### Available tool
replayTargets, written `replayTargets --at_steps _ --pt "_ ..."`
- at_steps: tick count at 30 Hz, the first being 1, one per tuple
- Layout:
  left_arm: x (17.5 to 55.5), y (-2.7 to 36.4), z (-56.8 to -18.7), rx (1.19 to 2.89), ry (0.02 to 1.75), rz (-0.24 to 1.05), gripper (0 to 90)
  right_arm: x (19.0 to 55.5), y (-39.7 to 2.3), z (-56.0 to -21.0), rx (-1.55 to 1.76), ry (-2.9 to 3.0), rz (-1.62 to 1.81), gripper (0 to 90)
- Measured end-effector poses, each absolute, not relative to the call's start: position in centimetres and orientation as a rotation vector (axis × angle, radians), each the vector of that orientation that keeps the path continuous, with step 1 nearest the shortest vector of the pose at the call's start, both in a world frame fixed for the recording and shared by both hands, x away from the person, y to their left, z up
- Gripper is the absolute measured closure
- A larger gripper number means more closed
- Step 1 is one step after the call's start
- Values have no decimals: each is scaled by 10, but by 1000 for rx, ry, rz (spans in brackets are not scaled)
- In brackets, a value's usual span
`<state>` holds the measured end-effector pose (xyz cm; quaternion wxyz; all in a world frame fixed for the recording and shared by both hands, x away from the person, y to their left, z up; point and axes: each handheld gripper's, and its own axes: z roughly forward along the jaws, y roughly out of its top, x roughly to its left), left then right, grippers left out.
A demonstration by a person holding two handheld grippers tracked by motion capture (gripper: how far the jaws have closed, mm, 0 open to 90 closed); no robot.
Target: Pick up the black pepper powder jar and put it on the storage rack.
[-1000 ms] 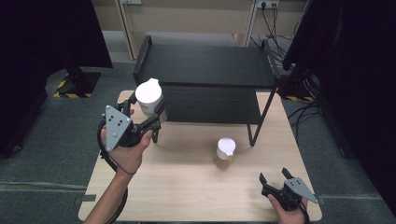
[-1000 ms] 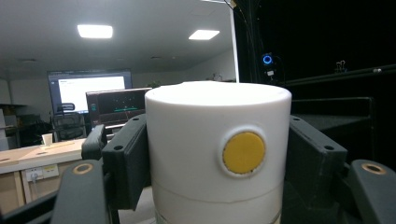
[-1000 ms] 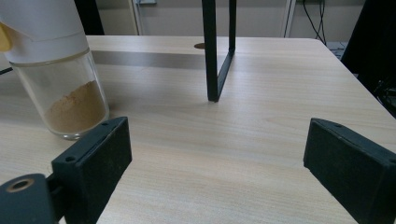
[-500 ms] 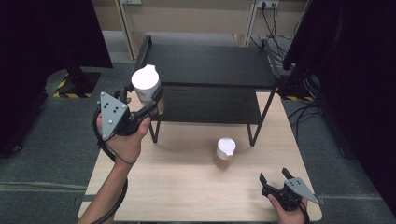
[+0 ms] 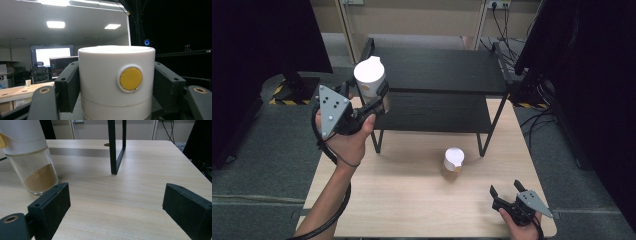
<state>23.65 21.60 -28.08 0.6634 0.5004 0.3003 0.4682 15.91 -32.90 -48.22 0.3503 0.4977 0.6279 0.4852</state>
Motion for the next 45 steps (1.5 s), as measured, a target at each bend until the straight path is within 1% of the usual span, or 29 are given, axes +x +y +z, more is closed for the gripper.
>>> replayTargets --at_steps 18,36,39,45 --pt "256 211 -257 1111 699 1072 309 159 -329 -482 1290 1627 1256 80" --pt "301 208 -242 1125 770 1076 309 159 -329 -482 1284 1629 1257 80" --pt "308 206 -242 1127 780 1094 309 159 -329 -482 1284 1633 1257 79" --pt "316 205 -242 1133 798 1082 309 160 -330 -482 1284 1634 1259 79"
